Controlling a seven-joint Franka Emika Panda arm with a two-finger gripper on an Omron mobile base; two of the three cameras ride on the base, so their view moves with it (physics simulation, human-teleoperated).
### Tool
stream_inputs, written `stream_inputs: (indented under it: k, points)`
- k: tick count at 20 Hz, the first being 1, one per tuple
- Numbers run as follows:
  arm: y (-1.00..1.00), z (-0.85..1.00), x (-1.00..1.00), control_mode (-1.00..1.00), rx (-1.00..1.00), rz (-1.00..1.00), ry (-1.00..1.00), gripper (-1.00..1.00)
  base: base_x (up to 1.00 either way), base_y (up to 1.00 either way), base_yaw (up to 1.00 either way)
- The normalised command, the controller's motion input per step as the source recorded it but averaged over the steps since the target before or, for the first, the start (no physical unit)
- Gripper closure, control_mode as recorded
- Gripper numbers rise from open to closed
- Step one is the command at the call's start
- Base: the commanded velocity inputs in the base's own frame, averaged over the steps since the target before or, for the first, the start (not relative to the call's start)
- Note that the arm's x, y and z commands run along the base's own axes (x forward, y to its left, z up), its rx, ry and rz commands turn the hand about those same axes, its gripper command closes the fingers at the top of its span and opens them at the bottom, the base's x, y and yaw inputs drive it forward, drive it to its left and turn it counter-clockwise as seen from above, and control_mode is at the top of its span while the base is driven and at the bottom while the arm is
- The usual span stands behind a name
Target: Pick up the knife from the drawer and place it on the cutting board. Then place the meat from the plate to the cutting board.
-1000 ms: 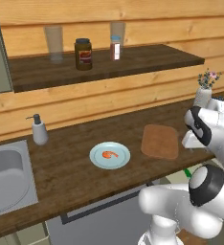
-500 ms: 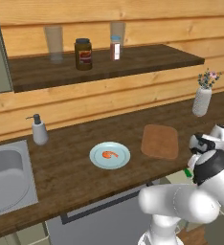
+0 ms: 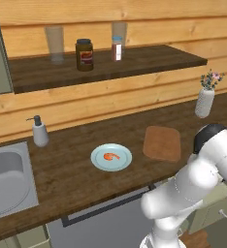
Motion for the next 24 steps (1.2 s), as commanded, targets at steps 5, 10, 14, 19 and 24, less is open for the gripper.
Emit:
stream_inputs:
  k: [5,10,14,19,24]
  points:
    - [-0.52,-0.38,0.01,-1.0,0.09,0.0,0.0,-1.0,0.0,0.0,0.0]
    - [-0.48,-0.26,0.0,-1.0,0.05,0.0,0.07,-1.0,0.0,0.0,0.0]
    - [-0.62,0.0,-0.32,-1.0,0.09,0.0,0.06,-1.0,0.0,0.0,0.0]
    - [-0.74,0.0,-0.63,-1.0,0.16,0.0,0.02,-1.0,0.0,0.0,0.0]
    - [-0.85,0.0,-0.84,-1.0,0.26,0.0,0.0,-1.0,0.0,0.0,0.0]
